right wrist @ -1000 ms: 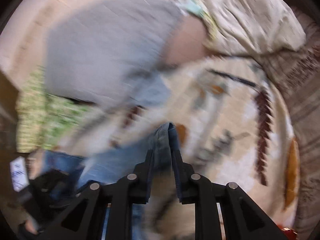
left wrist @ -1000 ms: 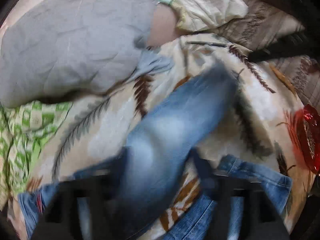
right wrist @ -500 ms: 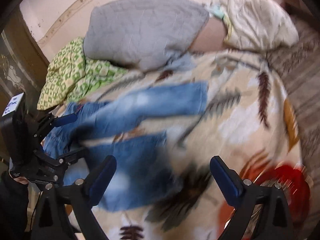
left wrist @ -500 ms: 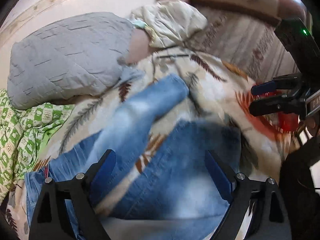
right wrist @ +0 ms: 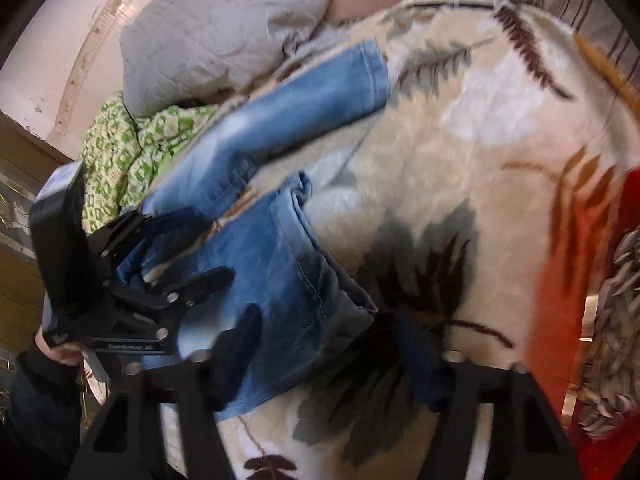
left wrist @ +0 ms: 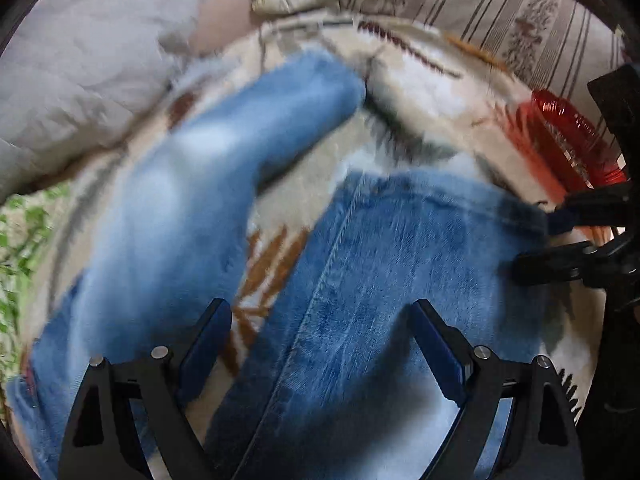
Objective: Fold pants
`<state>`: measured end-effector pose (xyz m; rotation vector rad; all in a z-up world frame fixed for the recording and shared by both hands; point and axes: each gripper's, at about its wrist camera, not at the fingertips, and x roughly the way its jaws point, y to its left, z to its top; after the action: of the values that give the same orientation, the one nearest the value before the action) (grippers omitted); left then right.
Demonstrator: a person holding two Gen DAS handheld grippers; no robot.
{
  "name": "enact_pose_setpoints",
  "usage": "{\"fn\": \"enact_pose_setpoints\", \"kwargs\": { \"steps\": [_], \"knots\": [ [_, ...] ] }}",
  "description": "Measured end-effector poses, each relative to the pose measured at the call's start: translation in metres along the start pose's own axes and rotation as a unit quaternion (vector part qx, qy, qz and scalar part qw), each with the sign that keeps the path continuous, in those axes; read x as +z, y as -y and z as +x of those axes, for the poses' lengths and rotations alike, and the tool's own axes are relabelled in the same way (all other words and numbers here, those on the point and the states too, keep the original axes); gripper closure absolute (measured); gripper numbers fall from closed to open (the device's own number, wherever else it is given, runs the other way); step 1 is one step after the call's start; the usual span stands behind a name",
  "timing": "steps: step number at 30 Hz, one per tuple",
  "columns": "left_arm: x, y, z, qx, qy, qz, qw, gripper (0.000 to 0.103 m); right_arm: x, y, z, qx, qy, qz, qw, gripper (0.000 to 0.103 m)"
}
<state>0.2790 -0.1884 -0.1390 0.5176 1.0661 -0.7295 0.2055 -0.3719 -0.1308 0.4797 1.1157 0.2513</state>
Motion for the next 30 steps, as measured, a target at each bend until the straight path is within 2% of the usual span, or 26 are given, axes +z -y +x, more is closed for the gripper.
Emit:
{"fn": "enact_pose_setpoints", "kwargs": {
  "steps": [1,2,3,4,7,12,15,17,20,22,23,24,26,27,29,30],
  "knots": [
    [-0.001,0.002,0.004,-0.008,-0.007,0.005,0.9999,0.03,-0.001,-0.001,0.005,0.0,-0.003,-0.005,1.0,0.068],
    [-0.002,0.004,0.005,-0.027,-0.009,0.008,0.9996,0.064,-0.002,-0.004,0.009,-0.014,-0.003,-0.015,1.0,0.074],
    [-0.002,0.005,0.0,-0.022,-0.001,0.009,0.9997,0.076,-0.003,-0.007,0.009,-0.02,0.003,-0.026,0.999,0.081],
    [-0.002,0.006,-0.003,-0.018,0.0,0.012,0.9998,0.093,-0.006,-0.013,0.005,-0.021,0.014,-0.042,0.999,0.082],
    [-0.006,0.009,-0.026,-0.033,0.02,0.016,0.9991,0.096,-0.013,-0.026,-0.016,-0.019,0.045,-0.063,0.997,0.086],
    [0.0,0.035,-0.081,-0.057,0.088,0.038,0.9938,0.096,-0.029,-0.036,-0.076,-0.004,0.108,-0.074,0.991,0.087],
    [0.017,0.062,-0.099,-0.082,0.114,0.051,0.9887,0.096,-0.046,-0.028,-0.119,-0.019,0.15,-0.059,0.987,0.087],
    [0.028,0.086,-0.091,-0.085,0.109,0.071,0.9878,0.096,-0.057,-0.015,-0.137,-0.041,0.163,-0.042,0.985,0.087],
    [0.041,0.116,-0.049,-0.084,0.061,0.091,0.9904,0.094,-0.067,-0.005,-0.144,-0.083,0.159,-0.02,0.984,0.079],
    [0.046,0.12,-0.031,-0.061,0.041,0.086,0.9935,0.089,-0.069,-0.006,-0.148,-0.121,0.162,-0.028,0.979,0.064],
    [0.049,0.115,-0.029,-0.056,0.043,0.068,0.9952,0.071,-0.07,-0.009,-0.151,-0.143,0.167,-0.036,0.975,0.039],
    [0.047,0.109,-0.034,-0.052,0.05,0.052,0.996,0.039,-0.071,-0.013,-0.158,-0.167,0.181,-0.044,0.968,0.02],
    [0.04,0.095,-0.057,-0.019,0.085,0.026,0.9959,0.009,-0.073,-0.018,-0.171,-0.167,0.21,-0.057,0.962,0.018],
    [0.032,0.089,-0.073,-0.002,0.108,0.022,0.9939,0.009,-0.073,-0.018,-0.174,-0.163,0.211,-0.06,0.962,0.018],
    [0.013,0.073,-0.098,0.023,0.11,0.017,0.9935,0.009,-0.07,-0.026,-0.174,-0.149,0.209,-0.073,0.964,0.018],
    [-0.005,0.061,-0.115,0.048,0.107,0.006,0.993,0.009,-0.068,-0.031,-0.172,-0.144,0.206,-0.08,0.965,0.018]
  ]
}}
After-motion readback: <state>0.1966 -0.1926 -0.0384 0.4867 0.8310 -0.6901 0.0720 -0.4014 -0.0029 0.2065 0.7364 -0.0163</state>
